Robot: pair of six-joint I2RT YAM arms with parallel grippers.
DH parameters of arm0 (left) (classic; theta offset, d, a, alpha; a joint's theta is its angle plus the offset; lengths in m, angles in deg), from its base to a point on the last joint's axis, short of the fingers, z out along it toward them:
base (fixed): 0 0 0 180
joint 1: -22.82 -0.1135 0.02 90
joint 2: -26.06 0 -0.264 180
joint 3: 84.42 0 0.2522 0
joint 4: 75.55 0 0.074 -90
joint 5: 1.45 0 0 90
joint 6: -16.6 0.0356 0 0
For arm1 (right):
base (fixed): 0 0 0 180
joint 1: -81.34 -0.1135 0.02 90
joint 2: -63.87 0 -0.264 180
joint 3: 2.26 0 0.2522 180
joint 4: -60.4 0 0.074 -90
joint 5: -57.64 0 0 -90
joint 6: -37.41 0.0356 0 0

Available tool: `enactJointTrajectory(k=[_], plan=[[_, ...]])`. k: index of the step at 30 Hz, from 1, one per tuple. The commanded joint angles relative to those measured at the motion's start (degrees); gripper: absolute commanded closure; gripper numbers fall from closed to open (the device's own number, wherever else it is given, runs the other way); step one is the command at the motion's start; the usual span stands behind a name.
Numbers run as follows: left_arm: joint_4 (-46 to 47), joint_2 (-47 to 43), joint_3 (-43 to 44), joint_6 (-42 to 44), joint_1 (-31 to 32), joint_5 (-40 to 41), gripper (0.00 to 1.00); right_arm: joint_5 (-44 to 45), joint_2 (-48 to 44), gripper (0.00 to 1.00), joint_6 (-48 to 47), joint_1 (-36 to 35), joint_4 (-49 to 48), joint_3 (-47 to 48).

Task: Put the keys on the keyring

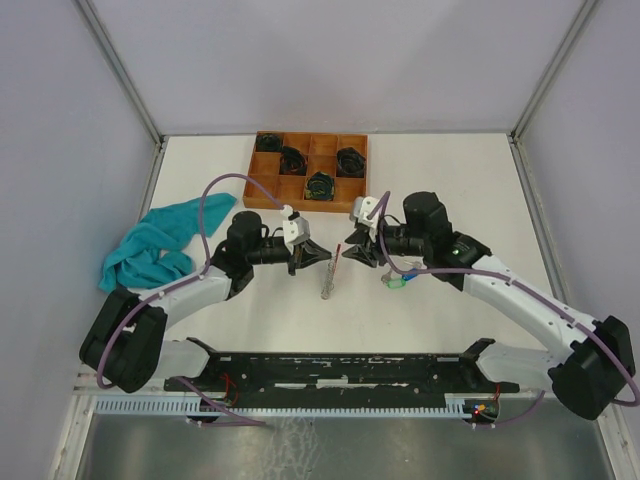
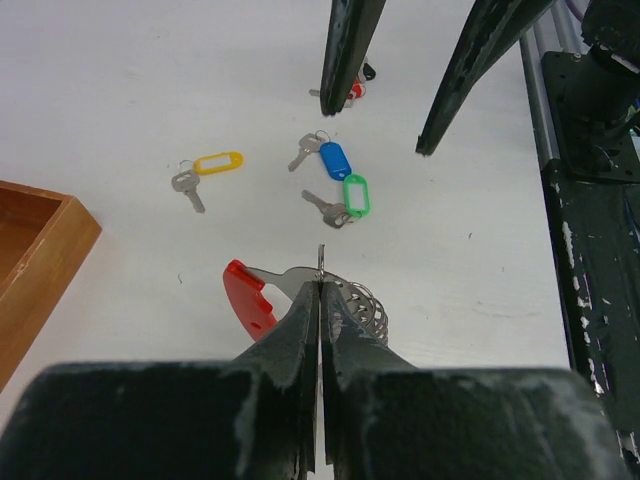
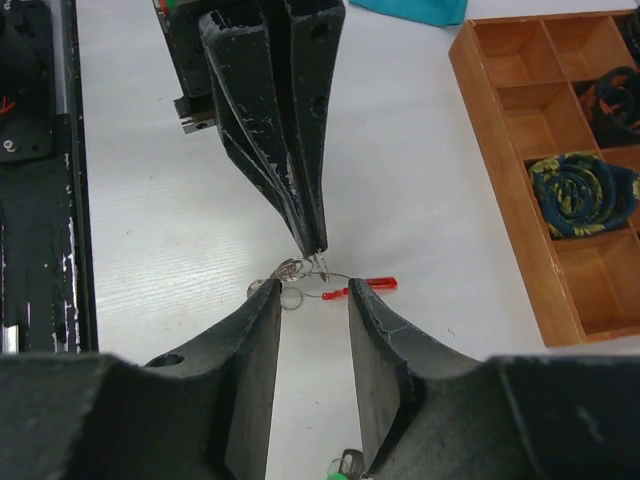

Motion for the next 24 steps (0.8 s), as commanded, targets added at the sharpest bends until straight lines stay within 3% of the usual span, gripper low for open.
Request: enactJointTrajectory(k=[1,7,10,24], plan=[[-0.42,-2.32,1.21,3.39,0.06,1.24,0.97,8.55,-4.62,0.58,8.27,-0.05,-3.75,-2.41],[-0.76,-3.19,1.17,3.12,0.12,1.31,0.97,16.86,-7.15,0.45,16.59,-0.12,-2.64,-3.00],[-0.86,-3.24,1.49,2.46,0.19,1.40,0.97,16.89,-6.63,0.41,14.27,-0.04,-1.72,-1.78],[2.61,-3.16,0.30,-0.63,0.93,3.27,0.97,13.90,-1.34,0.49,10.65,-1.09,-16.19,-8.05]])
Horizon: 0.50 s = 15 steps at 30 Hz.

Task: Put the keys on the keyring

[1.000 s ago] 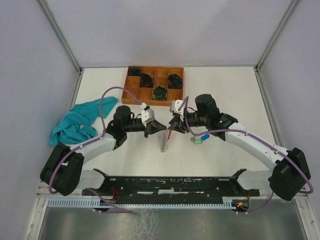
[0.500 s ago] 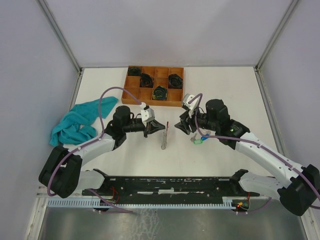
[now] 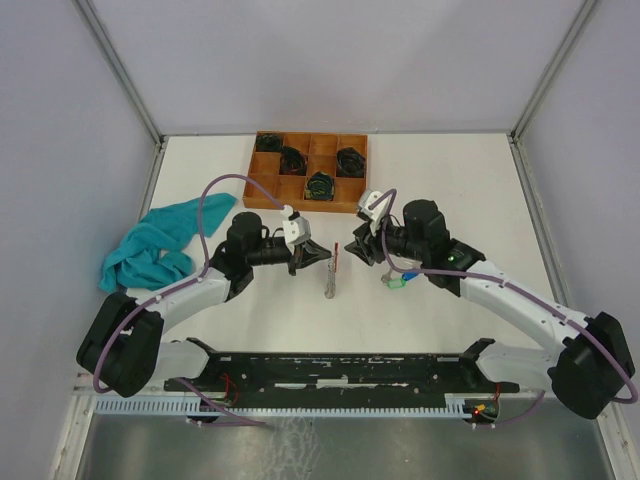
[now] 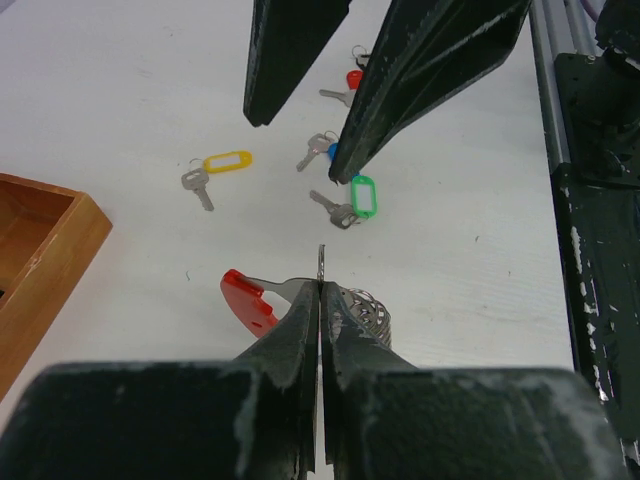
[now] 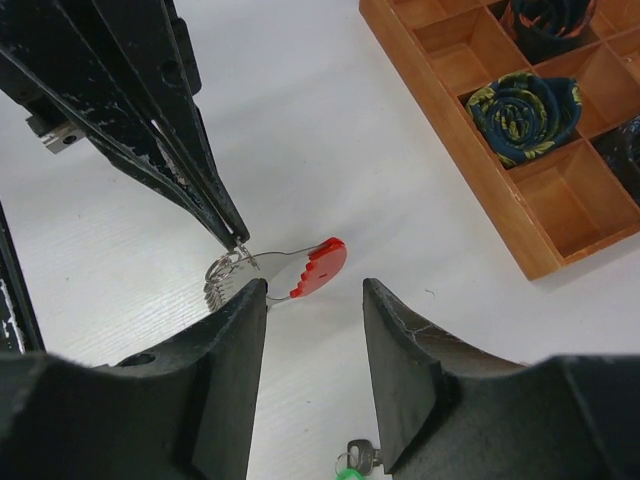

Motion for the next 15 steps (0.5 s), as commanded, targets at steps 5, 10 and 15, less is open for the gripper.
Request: enactJointTrajectory(k=[5,10,15], plan=[[6.45,-1.55,-0.67,-2.49,0.30,2.90,0.97,5.13,0.42,0.49,-1.82,-4.29,-18.06,-9.30],[8.86,-1.52,-2.19,-3.98,0.57,4.73,0.97,13.86,1.18,0.52,-0.94,-7.90,-26.56,-13.43],[10.05,-2.14,-3.02,-4.31,0.63,5.82,0.97,17.02,1.94,0.59,1.05,-8.88,-35.39,-16.49]])
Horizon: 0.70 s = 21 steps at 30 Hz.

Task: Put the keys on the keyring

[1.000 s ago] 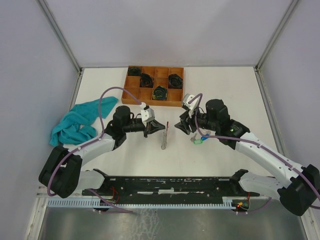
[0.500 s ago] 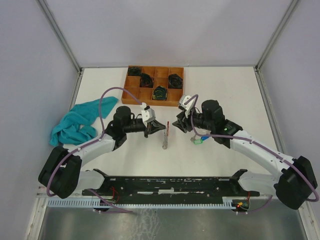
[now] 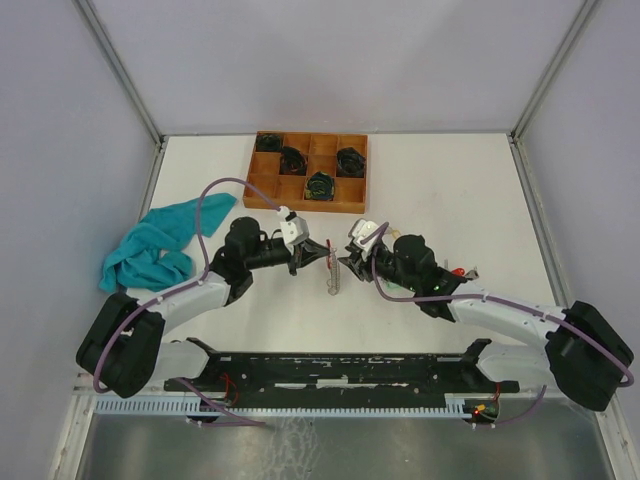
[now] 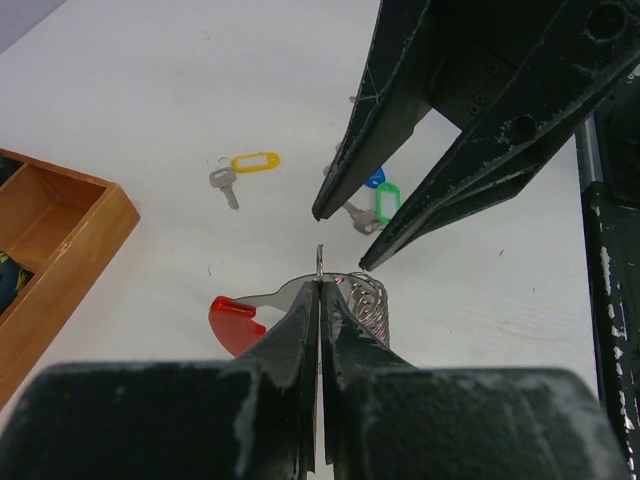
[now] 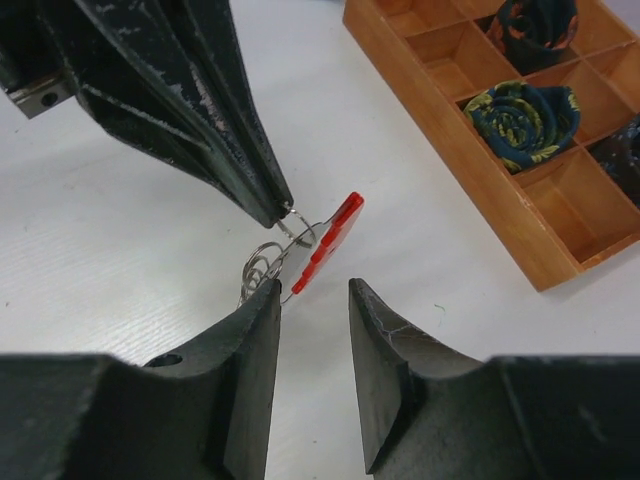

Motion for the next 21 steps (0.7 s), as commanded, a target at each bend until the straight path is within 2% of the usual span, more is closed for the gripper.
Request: enactJointTrajectory(k=[1,8,21], plan=[[5.12,-2.02,-0.68,-1.90,0.31,1.47,0.97,5.29,0.97,0.59,2.01,-0.67,-12.83,-0.87],[6.02,-2.27,-1.00,-2.40,0.29,1.57,0.97,4.93,3.16,0.60,4.51,-1.29,-17.65,-1.42],[8.33,-2.72,-1.86,-3.54,0.34,1.31,0.97,6.10,6.99,0.63,5.18,-2.10,-20.75,-1.34]])
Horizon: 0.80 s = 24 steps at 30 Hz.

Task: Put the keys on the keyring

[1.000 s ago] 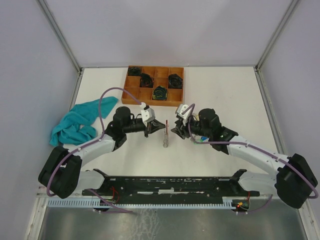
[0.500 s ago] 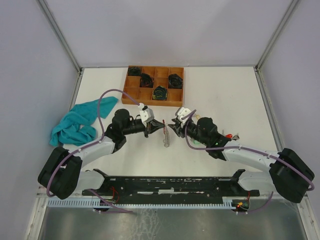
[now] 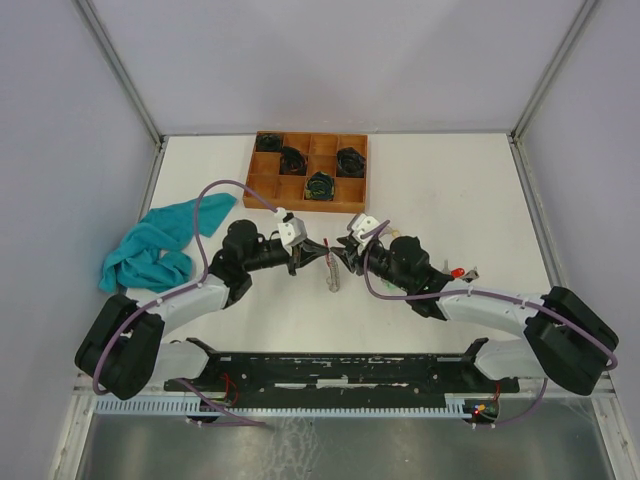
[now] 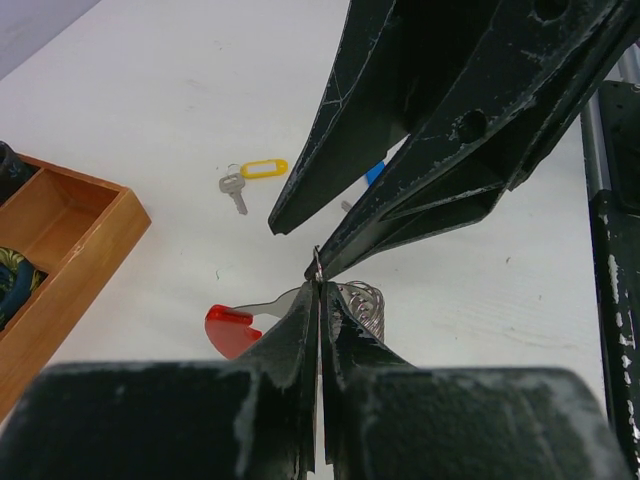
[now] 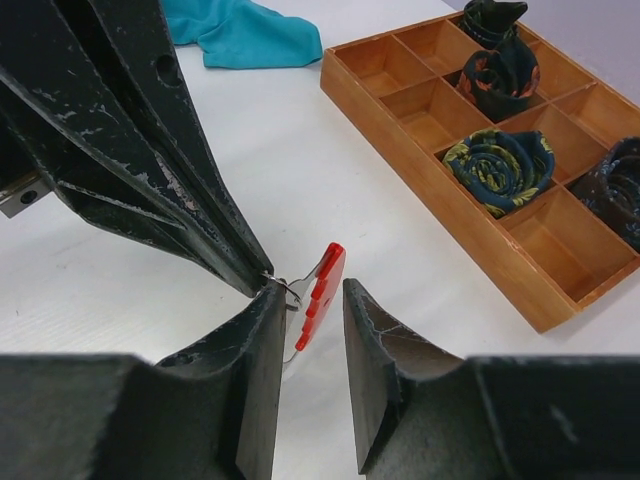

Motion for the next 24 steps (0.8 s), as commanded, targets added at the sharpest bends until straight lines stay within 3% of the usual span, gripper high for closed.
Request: enactJointTrajectory(k=[1,6,12,17,24], plan=[[5.12,-2.15,-0.46,-2.43,0.29,-0.15,0.97,1.78,1.67,0.64,1.07,-0.51,-5.44,-0.19],[5.51,-2.20,-0.70,-2.52,0.34,-0.56,0.97,3.34,2.91,0.72,1.37,-0.73,-8.54,-0.93],[5.60,-1.83,-0.80,-2.59,0.30,-0.46,0.97,2.35,2.18,0.91,-0.58,-1.01,-7.26,-0.37],[5.53,-1.02,-0.71,-2.60,0.35,0.17,0.83,2.54,0.66,0.99,-3.93,-1.63,-3.42,0.72],[5.57,-0.35,-0.70,-2.48,0.35,1.09,0.64,5.26,-0.84,0.99,-7.39,-3.49,-0.42,1.72]])
